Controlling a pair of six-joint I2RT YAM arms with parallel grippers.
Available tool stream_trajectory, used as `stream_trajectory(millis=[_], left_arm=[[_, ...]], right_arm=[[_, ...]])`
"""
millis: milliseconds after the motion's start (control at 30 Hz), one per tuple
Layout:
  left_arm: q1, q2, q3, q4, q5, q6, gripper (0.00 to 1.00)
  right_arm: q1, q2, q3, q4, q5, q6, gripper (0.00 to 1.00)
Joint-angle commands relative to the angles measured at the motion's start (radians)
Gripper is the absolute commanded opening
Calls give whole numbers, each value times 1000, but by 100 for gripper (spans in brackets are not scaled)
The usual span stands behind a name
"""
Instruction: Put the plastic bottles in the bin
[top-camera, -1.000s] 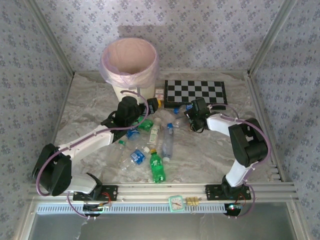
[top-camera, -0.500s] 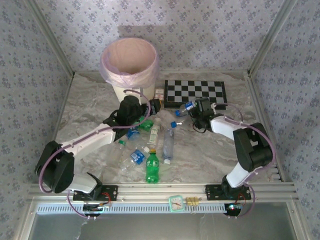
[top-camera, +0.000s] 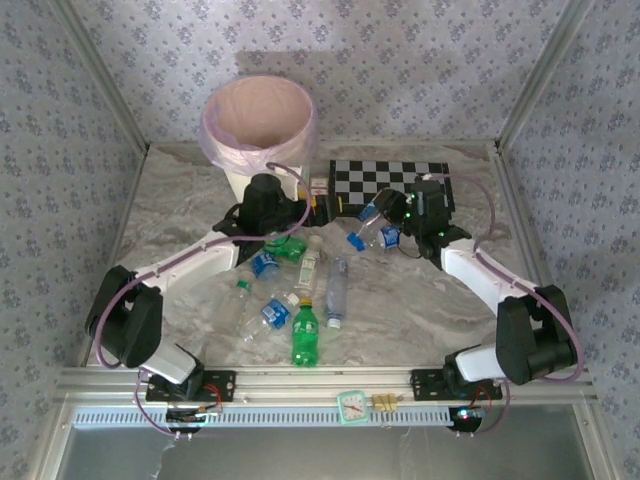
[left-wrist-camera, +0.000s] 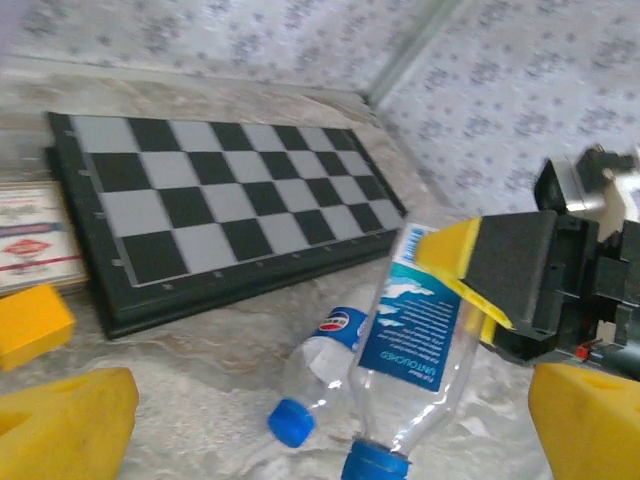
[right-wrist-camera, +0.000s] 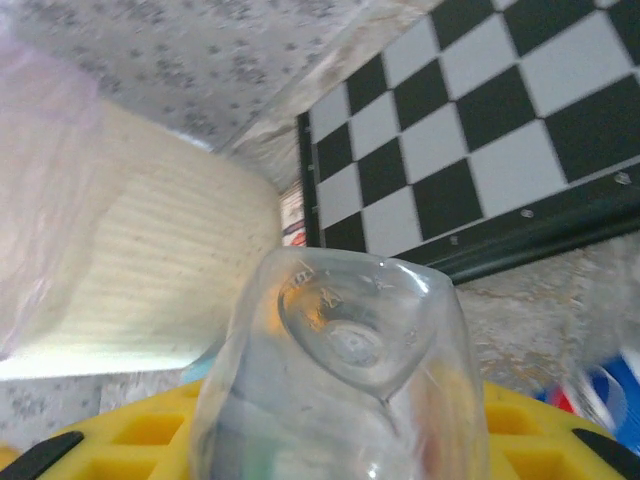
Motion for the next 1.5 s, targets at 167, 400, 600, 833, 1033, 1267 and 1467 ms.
stream_trajectory(millis=[167,400,600,833,1033,1267,1467], left_arm=[[-22,101,103,23,274,17,100],[-56,150,139,-44,250,55,100],[-61,189,170,-49,247,60,99],[-62,228,187,-62,234,64,85],[-62,228,181,-56,221,61,58],[-60,197,152,-49,155,58,49],[-31,159,147,-70,102,63,49]], right_arm=[[30,-16,115,-33,-136,-133,41],[57,-10,135,-28,-145,-137,41],[74,-10,138,-35,-144,-135,41],[84,-15,142,-47,-152,-131,41],[93,-16,144,-65,-137,-130,56],[87,-58,144,-144,-29,-123,84],[53,-124,111,-201,71,-111,92]])
